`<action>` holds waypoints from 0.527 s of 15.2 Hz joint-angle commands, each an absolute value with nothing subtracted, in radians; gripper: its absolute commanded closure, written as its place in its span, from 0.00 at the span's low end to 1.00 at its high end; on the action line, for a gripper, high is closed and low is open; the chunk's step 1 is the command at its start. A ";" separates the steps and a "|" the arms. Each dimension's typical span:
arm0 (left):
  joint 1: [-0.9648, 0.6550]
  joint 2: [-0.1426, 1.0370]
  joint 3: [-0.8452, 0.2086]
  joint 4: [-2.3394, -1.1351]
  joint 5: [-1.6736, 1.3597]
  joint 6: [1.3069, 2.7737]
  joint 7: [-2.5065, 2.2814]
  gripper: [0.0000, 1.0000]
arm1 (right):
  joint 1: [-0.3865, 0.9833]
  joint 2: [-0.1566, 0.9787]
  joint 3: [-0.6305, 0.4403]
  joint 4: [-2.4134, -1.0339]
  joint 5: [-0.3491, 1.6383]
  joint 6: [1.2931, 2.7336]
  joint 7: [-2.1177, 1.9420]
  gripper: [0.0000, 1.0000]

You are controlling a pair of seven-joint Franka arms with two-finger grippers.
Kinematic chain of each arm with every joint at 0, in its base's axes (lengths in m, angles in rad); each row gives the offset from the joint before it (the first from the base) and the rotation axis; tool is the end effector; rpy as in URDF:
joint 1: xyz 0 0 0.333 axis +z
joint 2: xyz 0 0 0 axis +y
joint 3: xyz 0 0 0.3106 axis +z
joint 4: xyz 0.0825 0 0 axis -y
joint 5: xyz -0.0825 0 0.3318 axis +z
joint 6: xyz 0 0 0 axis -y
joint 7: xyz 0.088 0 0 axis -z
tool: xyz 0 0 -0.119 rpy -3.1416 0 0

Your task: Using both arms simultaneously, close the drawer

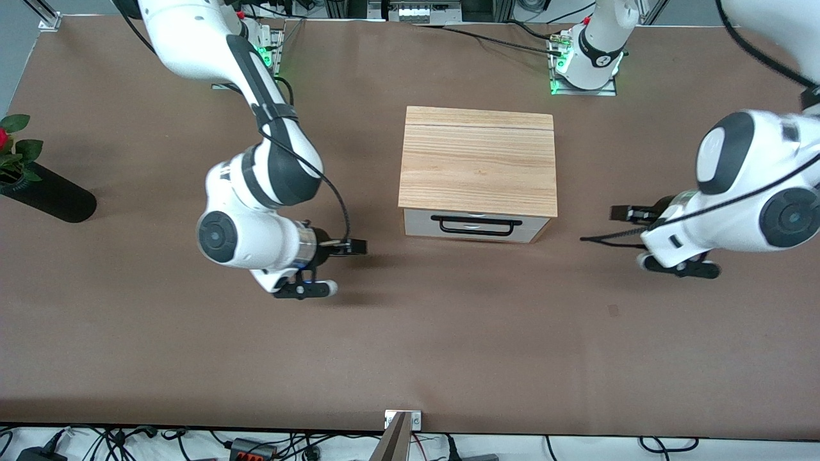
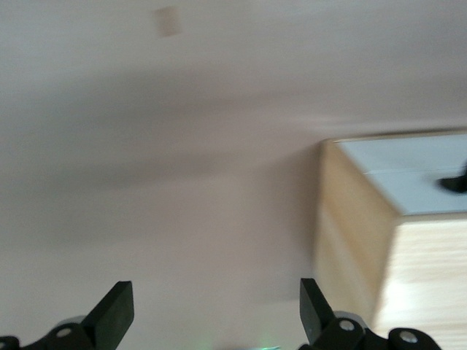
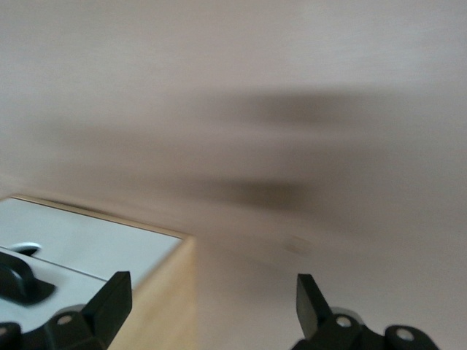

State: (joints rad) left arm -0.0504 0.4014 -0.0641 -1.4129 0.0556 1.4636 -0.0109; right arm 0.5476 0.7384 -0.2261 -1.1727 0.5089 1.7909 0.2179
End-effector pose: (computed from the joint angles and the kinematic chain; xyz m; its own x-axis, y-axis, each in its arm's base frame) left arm 0.5785 -0.0536 0.4452 0.9348 -0.0944 -0.3424 -0.1122 -0.9931 -0.0327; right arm 0.6193 0.3023 0.3584 0.9822 0.0425 -0.1832 -0.0130 -0.9565 -0.2916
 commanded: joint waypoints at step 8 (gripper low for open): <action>0.020 -0.055 -0.060 -1.796 0.033 1.767 0.074 0.00 | 0.545 0.606 -0.621 -1.083 0.425 1.461 0.105 0.00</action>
